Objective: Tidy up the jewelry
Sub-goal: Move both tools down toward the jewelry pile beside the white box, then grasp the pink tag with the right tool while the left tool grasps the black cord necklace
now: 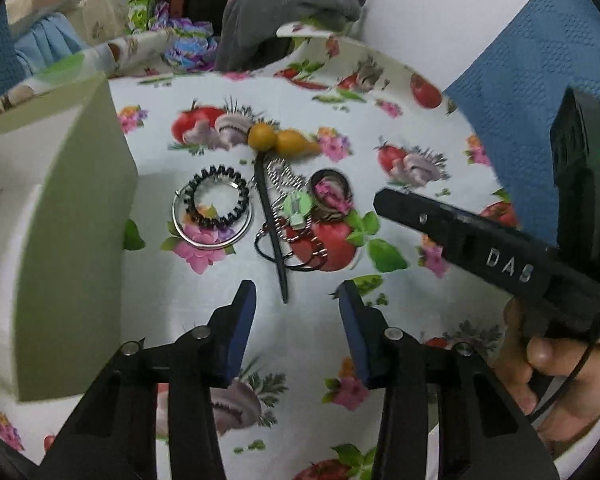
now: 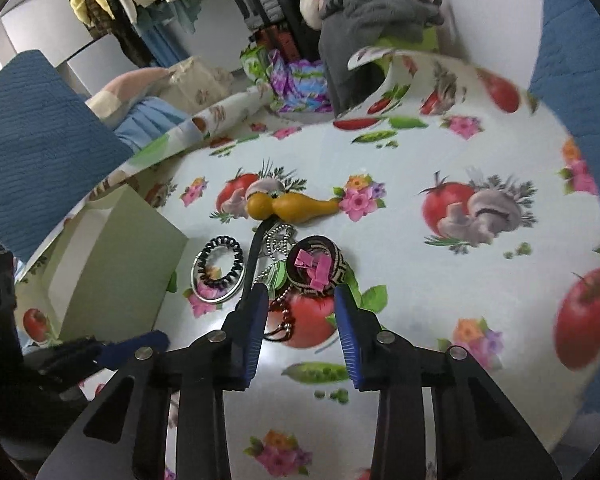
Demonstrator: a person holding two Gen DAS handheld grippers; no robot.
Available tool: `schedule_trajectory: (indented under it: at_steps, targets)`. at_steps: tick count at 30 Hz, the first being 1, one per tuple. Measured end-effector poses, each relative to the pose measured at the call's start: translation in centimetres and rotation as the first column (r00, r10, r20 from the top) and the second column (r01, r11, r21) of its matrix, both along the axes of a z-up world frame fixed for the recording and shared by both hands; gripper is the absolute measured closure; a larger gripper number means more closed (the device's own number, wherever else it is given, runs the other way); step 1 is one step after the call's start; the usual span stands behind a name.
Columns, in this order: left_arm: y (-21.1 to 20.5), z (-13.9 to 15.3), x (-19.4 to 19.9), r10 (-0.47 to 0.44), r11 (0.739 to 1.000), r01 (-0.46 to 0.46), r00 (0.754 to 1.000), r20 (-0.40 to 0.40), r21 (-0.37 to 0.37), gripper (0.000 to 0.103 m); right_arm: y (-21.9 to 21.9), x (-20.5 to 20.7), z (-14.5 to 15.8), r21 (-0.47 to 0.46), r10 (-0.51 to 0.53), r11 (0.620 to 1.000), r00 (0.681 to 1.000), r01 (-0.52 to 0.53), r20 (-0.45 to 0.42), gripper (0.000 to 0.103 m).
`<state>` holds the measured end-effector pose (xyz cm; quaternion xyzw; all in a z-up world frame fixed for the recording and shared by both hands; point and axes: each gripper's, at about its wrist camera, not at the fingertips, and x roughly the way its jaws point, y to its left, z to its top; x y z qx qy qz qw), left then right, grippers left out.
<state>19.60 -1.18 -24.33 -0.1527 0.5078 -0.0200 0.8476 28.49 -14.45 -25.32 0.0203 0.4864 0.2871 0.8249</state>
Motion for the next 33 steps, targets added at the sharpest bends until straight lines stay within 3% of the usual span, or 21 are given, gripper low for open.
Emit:
schedule_trajectory:
  at_steps: [4,8,14,16,19,23,33]
  targets:
    - [0.1,-1.9,0.7,-0.003,1.0,0.003,1.0,-0.029,-0.009,0.068,0.9,1.4,-1.7,-0.014,0.02,1.0,0.999,-0.02,-0.043,0.078]
    - [0.1,-2.7,1.2,-0.013,1.0,0.012,0.999,-0.031,-0.011,0.071,1.4,2.2,-3.0,-0.033,0.017,0.999,0.997,-0.019,-0.07,0.079]
    - [0.0,-3.4,1.9,-0.034,0.999,0.034,0.999,-0.027,-0.008,0.078,2.0,2.7,-3.7,-0.061,0.015,0.998,0.998,-0.019,-0.064,0.083]
    - [-0.1,-3.8,2.0,-0.044,0.999,0.043,0.998,-0.034,-0.01,0.088,2.2,2.8,-3.9,-0.08,0.017,0.997,0.998,-0.022,-0.064,0.086]
    - [-0.1,-4.2,2.1,-0.049,0.999,0.049,0.998,-0.03,-0.002,0.095,2.5,2.8,-4.3,-0.112,0.031,0.993,0.998,-0.037,-0.052,0.092]
    - [0.2,-3.9,1.9,-0.036,0.999,0.035,0.999,-0.018,-0.018,0.096,2.8,2.4,-4.0,-0.125,0.05,0.991,0.998,-0.053,-0.032,0.095]
    - [0.7,-0.5,-0.2,0.001,0.999,-0.006,0.995,0.101,0.049,0.098,2.9,0.2,-1.7,-0.107,0.078,0.992,0.996,-0.073,0.039,0.096]
